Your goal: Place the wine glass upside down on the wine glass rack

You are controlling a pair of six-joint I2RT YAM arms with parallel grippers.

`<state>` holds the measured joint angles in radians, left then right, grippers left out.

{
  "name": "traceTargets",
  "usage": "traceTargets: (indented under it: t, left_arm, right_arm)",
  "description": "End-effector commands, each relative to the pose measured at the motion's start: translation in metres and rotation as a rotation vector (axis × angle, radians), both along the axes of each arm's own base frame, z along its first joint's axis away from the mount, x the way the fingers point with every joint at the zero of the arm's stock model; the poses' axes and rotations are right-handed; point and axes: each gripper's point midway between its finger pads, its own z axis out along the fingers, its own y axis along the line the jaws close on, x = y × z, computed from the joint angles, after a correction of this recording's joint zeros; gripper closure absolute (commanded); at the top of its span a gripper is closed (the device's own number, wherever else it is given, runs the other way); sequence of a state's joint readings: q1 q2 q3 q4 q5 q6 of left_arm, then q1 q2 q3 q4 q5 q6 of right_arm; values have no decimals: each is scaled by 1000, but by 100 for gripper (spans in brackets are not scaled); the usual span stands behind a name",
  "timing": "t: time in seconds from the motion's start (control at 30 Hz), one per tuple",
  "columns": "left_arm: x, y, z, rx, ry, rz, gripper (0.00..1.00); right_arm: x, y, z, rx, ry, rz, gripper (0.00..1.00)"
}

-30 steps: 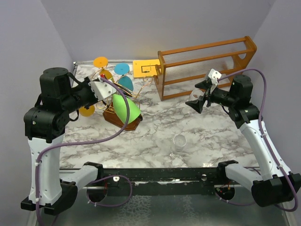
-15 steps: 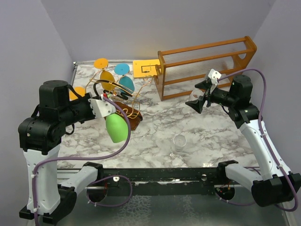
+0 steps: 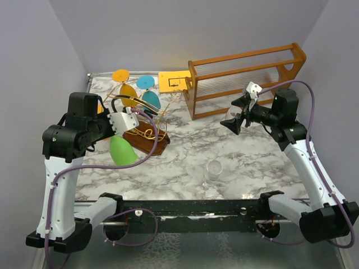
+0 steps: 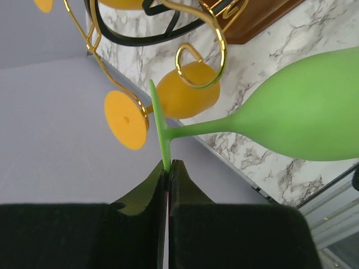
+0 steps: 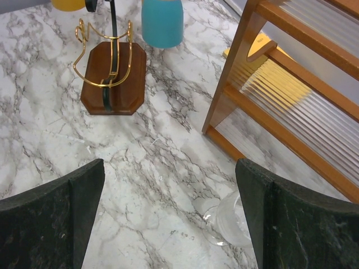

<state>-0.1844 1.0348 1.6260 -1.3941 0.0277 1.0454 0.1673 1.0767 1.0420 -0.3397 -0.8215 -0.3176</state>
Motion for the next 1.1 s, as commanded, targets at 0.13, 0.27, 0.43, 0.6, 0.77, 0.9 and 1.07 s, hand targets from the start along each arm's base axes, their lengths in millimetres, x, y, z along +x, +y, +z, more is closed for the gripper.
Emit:
traceTargets:
  t: [0.13, 0.27, 0.43, 0.6, 0.77, 0.9, 1.07]
  left_arm:
    - [27, 38, 3, 154, -87, 185, 100]
    - [44, 42, -1, 182, -124, 208, 100]
    - [63, 34, -1, 157, -169, 185, 100]
    - [73, 26, -8, 159, -178, 135, 100]
    - [79, 17, -10, 151, -185, 82, 100]
    - [79, 6, -13, 120, -174, 31, 100]
    - [80, -2, -17, 95, -165, 6, 100]
  right_arm:
    - [0, 3, -3, 2, 2, 21, 0]
    - [2, 3, -5, 0, 4, 18, 0]
    - [3, 3, -8, -2, 14, 18, 0]
    - [5, 2, -10, -7, 16, 13, 0]
    - [5, 3, -14, -9, 30, 19, 0]
    - [5, 3, -15, -12, 37, 20, 0]
    - [5, 3, -16, -13, 41, 24, 0]
